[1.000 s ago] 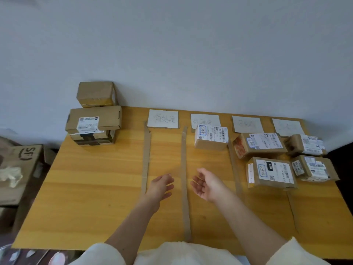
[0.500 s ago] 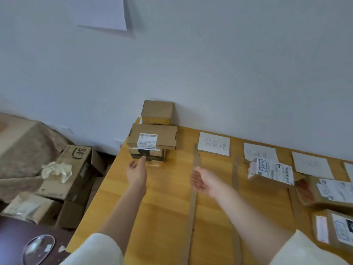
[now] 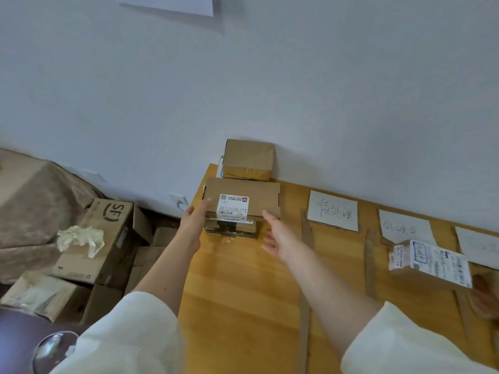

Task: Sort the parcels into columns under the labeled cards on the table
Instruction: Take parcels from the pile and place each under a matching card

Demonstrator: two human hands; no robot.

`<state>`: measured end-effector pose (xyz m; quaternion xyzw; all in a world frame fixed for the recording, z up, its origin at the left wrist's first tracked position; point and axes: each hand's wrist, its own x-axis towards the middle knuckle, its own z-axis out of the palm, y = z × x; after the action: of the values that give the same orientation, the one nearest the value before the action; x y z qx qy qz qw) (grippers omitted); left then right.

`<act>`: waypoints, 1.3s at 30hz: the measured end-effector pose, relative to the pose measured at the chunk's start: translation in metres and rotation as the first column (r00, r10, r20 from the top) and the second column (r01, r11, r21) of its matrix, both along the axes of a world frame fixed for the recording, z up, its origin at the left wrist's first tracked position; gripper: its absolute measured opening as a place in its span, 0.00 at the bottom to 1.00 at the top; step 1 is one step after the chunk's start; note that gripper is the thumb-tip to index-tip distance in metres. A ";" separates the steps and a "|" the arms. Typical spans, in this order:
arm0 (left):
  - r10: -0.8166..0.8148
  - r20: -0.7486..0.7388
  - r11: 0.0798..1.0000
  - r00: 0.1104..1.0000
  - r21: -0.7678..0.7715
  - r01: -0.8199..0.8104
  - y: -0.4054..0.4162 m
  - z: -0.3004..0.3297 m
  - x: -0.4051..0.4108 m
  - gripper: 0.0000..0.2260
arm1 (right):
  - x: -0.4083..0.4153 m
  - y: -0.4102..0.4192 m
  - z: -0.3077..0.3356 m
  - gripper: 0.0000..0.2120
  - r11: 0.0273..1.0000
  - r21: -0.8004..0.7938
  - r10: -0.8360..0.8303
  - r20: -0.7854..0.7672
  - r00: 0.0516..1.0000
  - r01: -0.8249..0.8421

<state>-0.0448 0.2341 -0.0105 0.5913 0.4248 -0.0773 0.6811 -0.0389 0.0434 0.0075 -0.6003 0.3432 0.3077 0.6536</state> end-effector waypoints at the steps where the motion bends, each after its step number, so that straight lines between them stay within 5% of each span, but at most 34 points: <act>1: -0.025 0.001 1.000 1.000 -0.005 0.025 0.002 -0.003 0.000 0.37 | 0.002 0.002 -0.002 0.33 1.000 0.015 -0.017 0.004 1.000 0.017; 10: -0.132 0.023 0.991 0.991 0.026 0.132 -0.007 -0.010 -0.023 0.24 | -0.007 0.008 -0.014 0.24 0.996 0.086 -0.033 0.032 0.999 0.030; 18: -0.116 -0.051 0.993 0.992 -0.040 0.114 -0.044 -0.003 -0.103 0.28 | -0.052 -0.022 -0.013 0.18 0.998 -0.061 -0.008 0.002 1.000 0.008; 25: -0.087 -0.114 0.992 0.990 -0.101 0.076 -0.061 -0.003 -0.157 0.31 | -0.097 -0.037 -0.014 0.23 0.987 -0.161 -0.010 -0.044 0.999 0.003; 29: -0.129 -0.095 0.986 0.987 0.091 0.138 -0.060 0.002 -0.164 0.46 | -0.106 -0.039 0.002 0.24 0.981 -0.194 0.028 0.020 0.999 -0.023; 31: -0.237 -0.026 0.920 0.971 0.316 0.233 -0.058 0.009 -0.164 0.52 | -0.109 -0.039 0.011 0.18 0.978 -0.208 0.014 0.123 0.992 0.012; 34: -0.497 -0.016 0.694 0.868 0.594 0.408 -0.055 0.020 -0.156 0.58 | -0.115 -0.038 0.024 0.06 0.983 -0.177 0.000 0.239 0.971 0.044; 37: -0.669 -0.121 0.483 0.734 0.679 0.552 -0.057 0.032 -0.145 0.58 | -0.121 -0.040 0.035 0.05 0.991 -0.126 0.001 0.302 0.953 0.039; 39: -0.716 -0.131 0.426 0.686 0.695 0.578 -0.063 0.040 -0.142 0.57 | -0.124 -0.045 0.040 0.09 0.992 -0.121 0.007 0.345 0.939 0.037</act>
<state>-0.1870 0.1715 0.0297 0.9205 0.0942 -0.1147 0.3615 -0.1627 -0.0018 0.0479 -0.6821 0.2468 0.1708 0.6669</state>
